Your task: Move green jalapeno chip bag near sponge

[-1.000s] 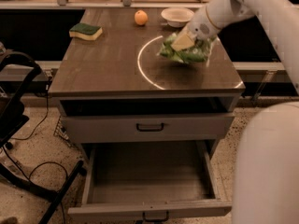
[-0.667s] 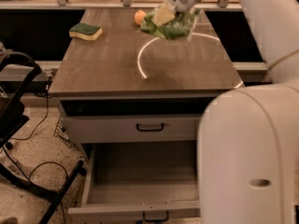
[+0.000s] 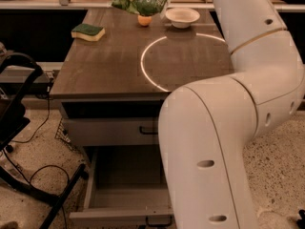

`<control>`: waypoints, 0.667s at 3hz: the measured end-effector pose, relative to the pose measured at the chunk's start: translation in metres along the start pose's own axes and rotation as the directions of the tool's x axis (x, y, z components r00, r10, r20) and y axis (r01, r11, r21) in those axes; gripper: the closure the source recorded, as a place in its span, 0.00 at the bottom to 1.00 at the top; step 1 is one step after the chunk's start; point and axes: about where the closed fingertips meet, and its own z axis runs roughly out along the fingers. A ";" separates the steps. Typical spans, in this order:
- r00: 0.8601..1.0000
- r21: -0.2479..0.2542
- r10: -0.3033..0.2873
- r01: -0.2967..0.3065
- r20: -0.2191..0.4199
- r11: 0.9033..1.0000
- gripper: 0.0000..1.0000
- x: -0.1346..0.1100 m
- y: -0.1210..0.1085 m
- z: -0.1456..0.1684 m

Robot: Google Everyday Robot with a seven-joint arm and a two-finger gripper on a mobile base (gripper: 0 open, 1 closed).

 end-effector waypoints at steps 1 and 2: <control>1.000 -0.004 0.003 -0.004 -0.005 1.000 1.00 0.004 0.000 0.002; 1.000 -0.016 0.002 -0.002 0.008 1.000 1.00 -0.003 0.002 0.027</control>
Offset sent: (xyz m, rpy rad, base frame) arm 0.0344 0.0683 -0.0500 0.0446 0.0082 0.0373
